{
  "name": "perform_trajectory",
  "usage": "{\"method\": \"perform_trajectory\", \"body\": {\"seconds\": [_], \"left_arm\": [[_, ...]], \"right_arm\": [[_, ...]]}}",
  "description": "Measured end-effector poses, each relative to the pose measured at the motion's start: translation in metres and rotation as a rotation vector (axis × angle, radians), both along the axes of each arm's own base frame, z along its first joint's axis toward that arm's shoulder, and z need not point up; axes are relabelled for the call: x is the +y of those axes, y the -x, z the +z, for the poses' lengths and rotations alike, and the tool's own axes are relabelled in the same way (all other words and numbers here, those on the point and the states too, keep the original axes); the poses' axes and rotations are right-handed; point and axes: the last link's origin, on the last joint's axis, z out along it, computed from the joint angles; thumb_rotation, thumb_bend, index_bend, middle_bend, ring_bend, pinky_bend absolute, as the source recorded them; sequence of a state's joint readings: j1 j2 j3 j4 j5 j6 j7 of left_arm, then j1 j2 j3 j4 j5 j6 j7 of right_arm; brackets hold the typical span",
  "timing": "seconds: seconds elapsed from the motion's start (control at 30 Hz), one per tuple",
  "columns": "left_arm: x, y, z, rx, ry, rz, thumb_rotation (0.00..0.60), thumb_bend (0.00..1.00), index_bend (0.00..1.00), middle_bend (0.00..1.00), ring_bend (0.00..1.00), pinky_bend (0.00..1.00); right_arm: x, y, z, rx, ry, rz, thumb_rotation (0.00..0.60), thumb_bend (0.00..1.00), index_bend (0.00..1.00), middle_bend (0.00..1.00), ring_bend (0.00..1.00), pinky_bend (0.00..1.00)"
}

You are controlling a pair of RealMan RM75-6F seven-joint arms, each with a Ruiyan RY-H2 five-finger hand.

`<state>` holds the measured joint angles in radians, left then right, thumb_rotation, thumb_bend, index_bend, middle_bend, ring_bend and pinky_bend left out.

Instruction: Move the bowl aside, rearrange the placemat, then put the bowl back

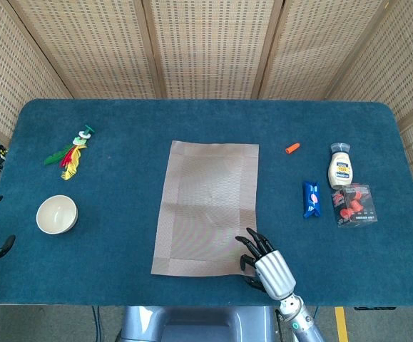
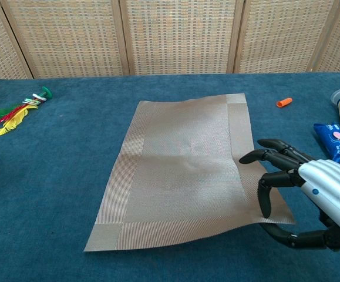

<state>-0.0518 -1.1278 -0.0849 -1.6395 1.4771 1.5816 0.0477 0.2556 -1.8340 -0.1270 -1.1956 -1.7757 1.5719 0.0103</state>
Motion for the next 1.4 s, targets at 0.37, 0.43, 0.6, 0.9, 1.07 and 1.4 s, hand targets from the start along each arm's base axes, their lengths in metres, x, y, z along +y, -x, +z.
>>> {"method": "perform_trajectory", "body": {"seconds": [0.37, 0.43, 0.6, 0.9, 1.07, 1.4], "left_arm": [[0.001, 0.0, -0.001, 0.002, 0.004, 0.0, 0.6, 0.26, 0.16, 0.0, 0.0, 0.0], [0.0, 0.0, -0.001, 0.002, 0.003, -0.002, 0.6, 0.26, 0.16, 0.0, 0.0, 0.0], [0.0, 0.0, -0.001, -0.001, 0.002, 0.001, 0.6, 0.26, 0.16, 0.0, 0.0, 0.0], [0.0, 0.0, -0.001, -0.003, 0.003, -0.003, 0.6, 0.26, 0.16, 0.0, 0.0, 0.0], [0.001, 0.0, 0.0, -0.004, 0.0, 0.0, 0.6, 0.26, 0.16, 0.0, 0.0, 0.0], [0.003, 0.001, -0.004, 0.007, 0.009, 0.002, 0.6, 0.26, 0.16, 0.0, 0.0, 0.0]], "right_arm": [[0.01, 0.018, 0.02, 0.036, 0.002, -0.002, 0.6, 0.58, 0.68, 0.3, 0.09, 0.23], [0.012, 0.021, 0.024, 0.043, 0.001, -0.001, 0.6, 0.58, 0.69, 0.3, 0.1, 0.24], [0.017, 0.024, 0.032, 0.045, -0.007, -0.002, 0.6, 0.58, 0.69, 0.31, 0.1, 0.24], [0.007, 0.039, 0.045, 0.132, 0.02, -0.018, 0.6, 0.59, 0.7, 0.31, 0.11, 0.25], [-0.016, 0.053, 0.058, 0.188, 0.072, -0.047, 0.6, 0.59, 0.71, 0.32, 0.12, 0.26], [-0.069, 0.071, 0.089, 0.268, 0.16, -0.093, 0.6, 0.58, 0.71, 0.32, 0.12, 0.27]]}}
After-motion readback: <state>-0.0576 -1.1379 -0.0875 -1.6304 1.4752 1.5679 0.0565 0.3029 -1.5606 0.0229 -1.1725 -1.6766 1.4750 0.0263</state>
